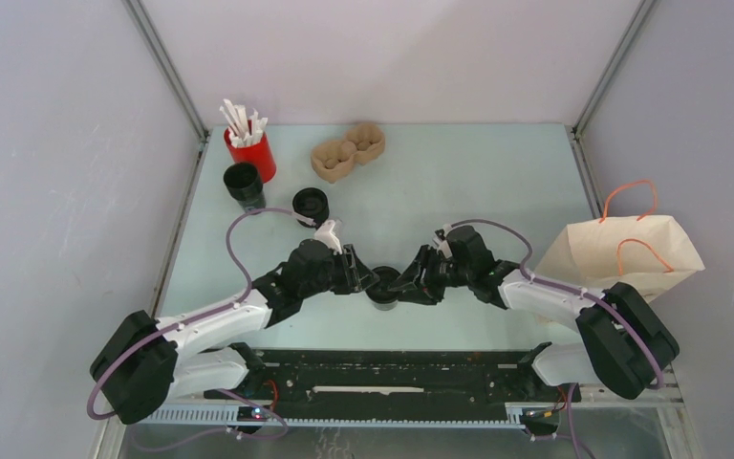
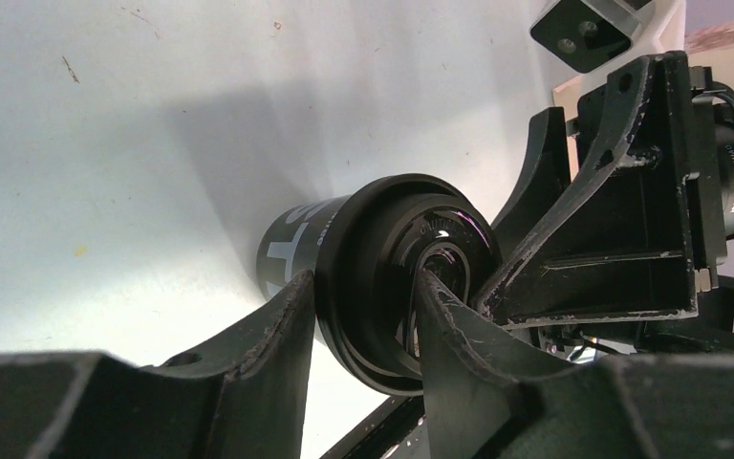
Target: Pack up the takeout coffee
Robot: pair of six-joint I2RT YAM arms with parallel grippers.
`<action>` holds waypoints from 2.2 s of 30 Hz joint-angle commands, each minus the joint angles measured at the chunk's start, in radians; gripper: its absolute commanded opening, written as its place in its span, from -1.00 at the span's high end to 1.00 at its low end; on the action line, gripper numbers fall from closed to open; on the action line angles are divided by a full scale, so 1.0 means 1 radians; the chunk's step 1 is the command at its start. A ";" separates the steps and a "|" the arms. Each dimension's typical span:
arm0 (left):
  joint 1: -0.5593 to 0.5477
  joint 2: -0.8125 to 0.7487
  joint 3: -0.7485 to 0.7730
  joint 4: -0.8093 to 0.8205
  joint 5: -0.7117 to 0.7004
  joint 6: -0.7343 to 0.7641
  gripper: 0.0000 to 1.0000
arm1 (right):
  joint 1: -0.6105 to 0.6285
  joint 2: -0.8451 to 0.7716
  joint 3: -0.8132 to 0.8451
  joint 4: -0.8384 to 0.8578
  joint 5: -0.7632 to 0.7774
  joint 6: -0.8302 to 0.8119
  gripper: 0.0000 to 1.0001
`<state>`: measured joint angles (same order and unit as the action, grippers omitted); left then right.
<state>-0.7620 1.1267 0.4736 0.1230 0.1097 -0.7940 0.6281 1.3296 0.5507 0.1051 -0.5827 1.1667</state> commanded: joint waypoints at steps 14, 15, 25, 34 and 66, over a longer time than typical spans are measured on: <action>-0.032 0.007 -0.046 -0.201 -0.011 0.047 0.09 | 0.035 0.006 -0.011 0.040 0.197 0.100 0.29; -0.033 0.002 -0.050 -0.204 -0.012 0.047 0.09 | 0.034 -0.007 -0.006 0.043 0.177 0.073 0.22; -0.033 0.004 -0.050 -0.197 -0.017 0.049 0.09 | 0.056 -0.124 0.022 -0.078 0.008 -0.193 -0.64; -0.032 -0.028 -0.043 -0.214 -0.008 0.048 -0.03 | 0.013 -0.072 0.029 -0.051 -0.089 -0.263 -0.79; 0.031 -0.070 0.095 -0.294 0.010 0.094 -0.76 | -0.061 0.309 0.417 -0.319 -0.204 -0.593 -0.23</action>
<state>-0.7506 1.0672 0.5220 -0.1116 0.1173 -0.7513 0.5835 1.6016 0.8864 -0.1043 -0.7422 0.6876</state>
